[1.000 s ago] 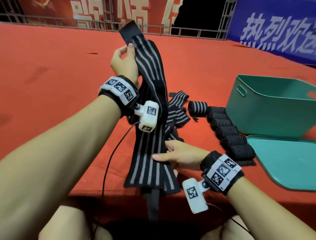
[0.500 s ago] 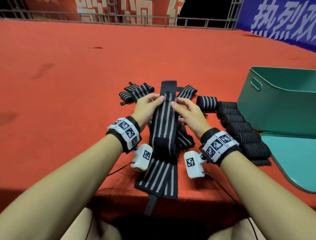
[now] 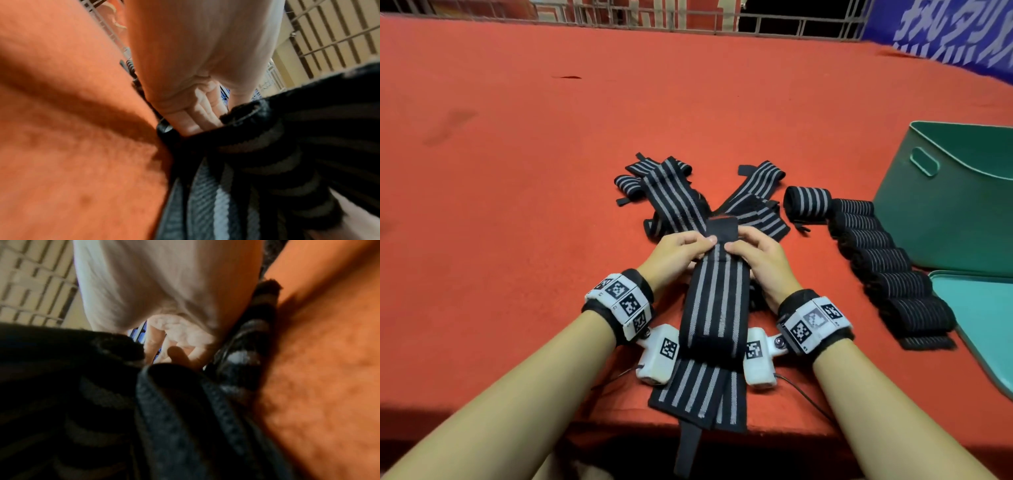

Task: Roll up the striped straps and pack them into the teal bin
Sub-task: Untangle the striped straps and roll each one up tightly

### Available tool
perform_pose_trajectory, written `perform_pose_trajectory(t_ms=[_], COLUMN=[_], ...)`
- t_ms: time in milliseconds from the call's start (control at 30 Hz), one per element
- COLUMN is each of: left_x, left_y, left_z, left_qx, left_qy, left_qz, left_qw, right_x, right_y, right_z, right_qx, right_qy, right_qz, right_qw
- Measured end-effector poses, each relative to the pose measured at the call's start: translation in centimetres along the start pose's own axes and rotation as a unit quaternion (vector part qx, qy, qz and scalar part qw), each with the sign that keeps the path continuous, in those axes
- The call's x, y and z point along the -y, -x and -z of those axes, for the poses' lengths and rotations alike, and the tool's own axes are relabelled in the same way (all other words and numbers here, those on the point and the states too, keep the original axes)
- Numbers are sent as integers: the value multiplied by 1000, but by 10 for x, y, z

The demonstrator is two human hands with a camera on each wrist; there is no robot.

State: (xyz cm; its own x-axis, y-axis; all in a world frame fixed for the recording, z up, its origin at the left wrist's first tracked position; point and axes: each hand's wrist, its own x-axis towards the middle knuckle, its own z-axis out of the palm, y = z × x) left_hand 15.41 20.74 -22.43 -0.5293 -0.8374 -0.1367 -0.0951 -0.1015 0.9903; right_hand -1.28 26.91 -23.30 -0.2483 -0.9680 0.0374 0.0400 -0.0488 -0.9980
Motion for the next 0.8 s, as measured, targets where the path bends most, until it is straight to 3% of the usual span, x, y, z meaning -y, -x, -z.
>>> perform_pose_trajectory(t_ms=[133, 300, 433, 667, 800], left_x=[15, 12, 11, 0, -36], left_y=[0, 1, 4, 11, 5], left_z=[3, 3, 4, 7, 17], left_qx=[3, -7, 22, 35, -27], left_qy=[33, 29, 63, 25, -64], left_qz=[49, 54, 67, 28, -56], left_qw=[998, 998, 995, 999, 996], right_x=[-13, -18, -18, -16, -3], right_y=[-1, -1, 0, 3, 9], right_z=[4, 7, 10, 10, 7], right_qx=[20, 8, -11, -5, 28], right_qy=[-2, 8, -8, -28, -79], right_qz=[-53, -32, -31, -42, -64], right_qw=[998, 999, 999, 999, 994])
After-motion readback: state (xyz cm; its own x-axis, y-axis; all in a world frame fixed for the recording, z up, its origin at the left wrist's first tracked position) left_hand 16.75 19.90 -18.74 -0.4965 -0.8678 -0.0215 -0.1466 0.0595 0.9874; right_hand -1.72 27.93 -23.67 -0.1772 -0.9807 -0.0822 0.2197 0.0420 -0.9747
